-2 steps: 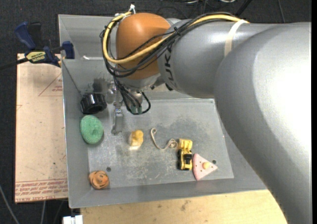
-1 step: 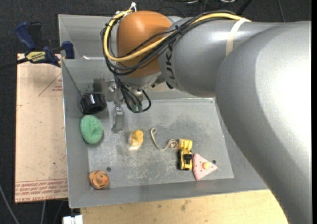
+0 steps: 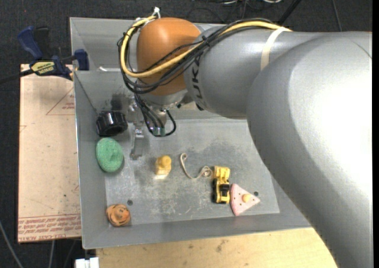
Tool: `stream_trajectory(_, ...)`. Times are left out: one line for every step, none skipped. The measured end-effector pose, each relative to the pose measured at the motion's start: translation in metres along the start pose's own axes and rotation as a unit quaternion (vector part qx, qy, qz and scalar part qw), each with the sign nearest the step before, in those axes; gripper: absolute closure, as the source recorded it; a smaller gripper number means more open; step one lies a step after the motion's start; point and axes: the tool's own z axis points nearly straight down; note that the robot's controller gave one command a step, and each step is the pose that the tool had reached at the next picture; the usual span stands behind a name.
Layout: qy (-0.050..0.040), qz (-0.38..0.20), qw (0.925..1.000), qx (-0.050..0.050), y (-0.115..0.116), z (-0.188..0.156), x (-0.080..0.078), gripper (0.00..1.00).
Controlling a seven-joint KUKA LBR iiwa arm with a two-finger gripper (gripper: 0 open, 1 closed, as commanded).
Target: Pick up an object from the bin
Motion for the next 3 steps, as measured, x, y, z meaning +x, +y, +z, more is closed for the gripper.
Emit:
stream_trajectory(0.0007,0.086,0.9963,0.001,0.007,0.034,0.01,0.0)
stream_trajectory(0.0012,0.036,0.9993,0.004,0.011,0.045,0.01,0.0)
stream_trajectory(-0.0007,0.025,0.9997,0.003,0.019,0.042,-0.005,0.0)
